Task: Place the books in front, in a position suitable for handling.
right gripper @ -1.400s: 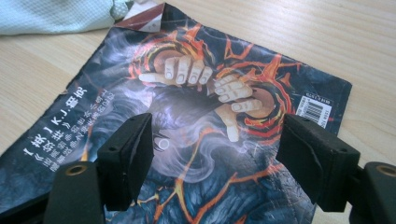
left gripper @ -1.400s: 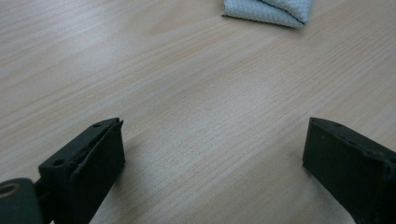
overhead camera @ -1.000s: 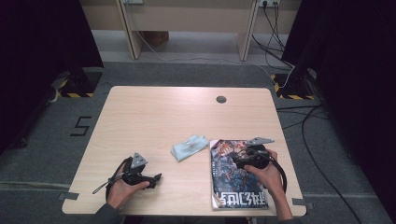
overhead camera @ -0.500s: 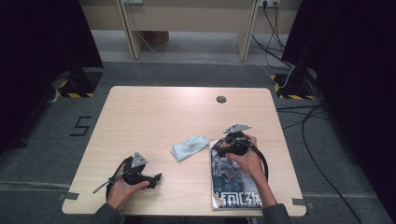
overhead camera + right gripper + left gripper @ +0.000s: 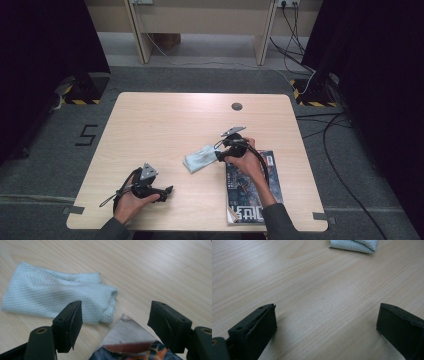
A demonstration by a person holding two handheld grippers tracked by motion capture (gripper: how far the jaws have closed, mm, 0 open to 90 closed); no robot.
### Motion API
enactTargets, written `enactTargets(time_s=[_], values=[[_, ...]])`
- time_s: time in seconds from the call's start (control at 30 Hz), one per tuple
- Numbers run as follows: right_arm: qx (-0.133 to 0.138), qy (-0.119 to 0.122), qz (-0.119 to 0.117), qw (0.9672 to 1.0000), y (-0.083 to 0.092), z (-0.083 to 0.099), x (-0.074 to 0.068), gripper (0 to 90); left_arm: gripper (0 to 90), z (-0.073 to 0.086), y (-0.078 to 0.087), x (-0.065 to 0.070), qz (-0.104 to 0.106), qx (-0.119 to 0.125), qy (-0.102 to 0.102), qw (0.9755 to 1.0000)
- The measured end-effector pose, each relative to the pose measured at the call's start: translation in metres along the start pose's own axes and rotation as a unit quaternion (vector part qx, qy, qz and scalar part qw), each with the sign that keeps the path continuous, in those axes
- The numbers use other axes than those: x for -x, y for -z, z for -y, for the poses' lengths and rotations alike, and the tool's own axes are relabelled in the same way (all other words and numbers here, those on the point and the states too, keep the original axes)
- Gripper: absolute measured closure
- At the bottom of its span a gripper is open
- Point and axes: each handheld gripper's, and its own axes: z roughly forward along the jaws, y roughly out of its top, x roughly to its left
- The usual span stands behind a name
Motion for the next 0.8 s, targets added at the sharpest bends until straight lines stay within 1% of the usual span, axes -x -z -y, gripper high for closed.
enactTargets(time_s=[0.07, 0.1, 0.2, 0.23, 0.27, 0.3, 0.37, 0.43, 0.47, 0.53, 0.57, 0.63, 0.67, 0.7, 0.73, 0.77, 0.8], values=[[0.0, -0.001, -0.002, 1.0, -0.002, -0.001, -0.001, 27.2, 1.9, 0.0, 0.0, 0.0, 0.0, 0.0, 0.0, 1.0], [-0.001, 0.002, -0.002, 1.0, -0.007, -0.005, -0.004, 26.9, 1.9, 0.0, 0.0, 0.0, 0.0, 0.001, 0.0, 1.0], [-0.013, 0.016, 0.008, 0.9998, -0.014, -0.01, -0.007, 26.6, 1.9, 0.0, 0.0, 0.0, 0.0, 0.001, 0.0, 1.0], [-0.013, 0.016, 0.008, 0.9998, -0.014, -0.01, -0.007, 26.6, 1.9, 0.0, 0.0, 0.0, 0.0, 0.001, 0.0, 1.0], [-0.017, 0.017, 0.004, 0.9997, -0.02, -0.014, -0.007, 26.7, 1.3, 0.0, 0.0, 0.0, -0.001, -0.001, 0.0, 1.0], [-0.02, 0.01, 0.003, 0.9997, -0.022, -0.015, -0.007, 26.6, 0.4, 0.0, -0.001, 0.0, -0.002, -0.001, 0.002, 1.0], [-0.027, 0.006, 0.005, 0.9996, -0.026, -0.016, -0.005, 26.5, 0.0, -0.001, -0.002, 0.0, -0.003, -0.001, 0.004, 1.0], [-0.029, 0.007, 0.005, 0.9995, -0.028, -0.016, -0.005, 26.6, 0.0, -0.001, -0.002, 0.0, -0.003, -0.001, 0.004, 1.0], [-0.037, 0.01, 0.016, 0.9991, -0.033, -0.018, -0.005, 26.6, 0.0, -0.001, -0.002, 0.0, -0.003, -0.001, 0.004, 1.0], [-0.048, 0.014, 0.031, 0.9983, -0.037, -0.018, -0.005, 26.4, 0.0, -0.001, -0.002, 0.0, -0.004, -0.003, 0.003, 1.0], [-0.051, 0.014, 0.031, 0.9981, -0.04, -0.019, -0.004, 25.5, 0.0, -0.001, -0.002, 0.0, -0.004, -0.003, 0.003, 1.0], [-0.052, 0.004, 0.04, 0.9978, -0.043, -0.022, -0.001, 25.0, 0.0, -0.001, -0.001, 0.0, -0.004, -0.003, 0.003, 1.0], [-0.052, 0.004, 0.04, 0.9978, -0.043, -0.022, -0.001, 25.0, 0.0, -0.001, -0.001, 0.0, -0.004, -0.003, 0.003, 1.0], [-0.052, -0.006, 0.053, 0.9972, -0.045, -0.025, 0.003, 24.9, 0.0, -0.001, -0.001, 0.0, -0.004, -0.004, 0.003, 1.0], [-0.053, -0.009, 0.06, 0.9968, -0.046, -0.026, 0.004, 24.8, 0.0, -0.001, -0.001, 0.0, -0.004, -0.004, 0.003, 1.0], [-0.051, -0.006, 0.07, 0.9962, -0.046, -0.027, 0.007, 24.8, 0.0, -0.001, -0.002, 0.0, -0.004, -0.003, 0.003, 1.0], [-0.051, -0.006, 0.07, 0.9962, -0.046, -0.027, 0.007, 24.8, 0.0, -0.001, -0.002, 0.0, -0.004, -0.003, 0.003, 1.0]])
